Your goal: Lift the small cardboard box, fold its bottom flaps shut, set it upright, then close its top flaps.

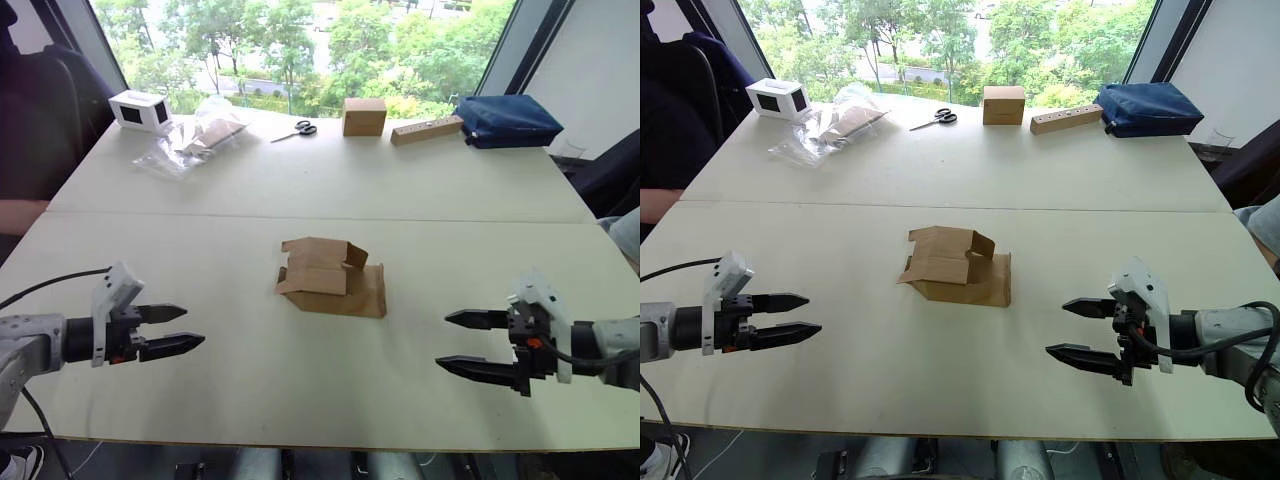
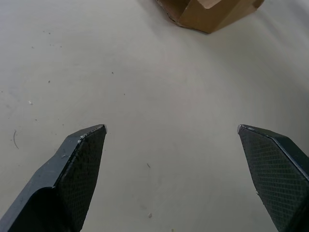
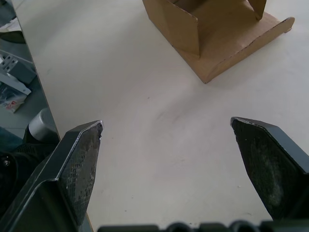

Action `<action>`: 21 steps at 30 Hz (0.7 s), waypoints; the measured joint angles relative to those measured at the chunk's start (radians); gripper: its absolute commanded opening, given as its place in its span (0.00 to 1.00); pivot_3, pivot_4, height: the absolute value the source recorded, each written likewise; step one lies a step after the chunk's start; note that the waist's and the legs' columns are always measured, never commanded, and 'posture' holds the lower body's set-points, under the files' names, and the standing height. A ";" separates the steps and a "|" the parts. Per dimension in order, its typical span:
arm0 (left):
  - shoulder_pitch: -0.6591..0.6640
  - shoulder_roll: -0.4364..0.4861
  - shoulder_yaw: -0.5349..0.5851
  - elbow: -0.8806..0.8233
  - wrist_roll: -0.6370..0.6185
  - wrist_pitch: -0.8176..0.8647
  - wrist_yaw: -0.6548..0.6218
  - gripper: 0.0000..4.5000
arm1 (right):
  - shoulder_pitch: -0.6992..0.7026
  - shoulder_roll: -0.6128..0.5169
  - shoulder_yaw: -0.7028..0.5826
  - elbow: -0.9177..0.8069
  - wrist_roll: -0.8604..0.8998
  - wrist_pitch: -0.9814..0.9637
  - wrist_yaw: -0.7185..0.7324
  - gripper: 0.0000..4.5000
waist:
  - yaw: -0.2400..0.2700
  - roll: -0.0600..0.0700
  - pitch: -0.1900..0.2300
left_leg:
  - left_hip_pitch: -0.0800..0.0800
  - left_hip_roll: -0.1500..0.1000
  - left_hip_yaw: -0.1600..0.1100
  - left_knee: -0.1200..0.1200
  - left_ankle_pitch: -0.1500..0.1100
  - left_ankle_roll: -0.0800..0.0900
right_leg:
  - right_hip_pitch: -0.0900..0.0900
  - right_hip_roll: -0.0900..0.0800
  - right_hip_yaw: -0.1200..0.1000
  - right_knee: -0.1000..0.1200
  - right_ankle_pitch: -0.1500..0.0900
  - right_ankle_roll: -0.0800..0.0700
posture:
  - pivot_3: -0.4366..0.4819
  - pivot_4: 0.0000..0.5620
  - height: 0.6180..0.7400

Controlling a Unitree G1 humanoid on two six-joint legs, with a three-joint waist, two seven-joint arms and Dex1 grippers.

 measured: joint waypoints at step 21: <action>-0.014 0.004 0.000 0.018 -0.003 -0.009 -0.028 0.99 | -0.007 0.039 0.003 0.026 -0.027 -0.050 -0.014 0.99 | -0.001 0.000 0.000 | 0.000 0.000 0.000 0.000 0.000 0.000 | 0.000 0.001 0.000 0.000 0.000 0.000 | 0.48 0.27 1.00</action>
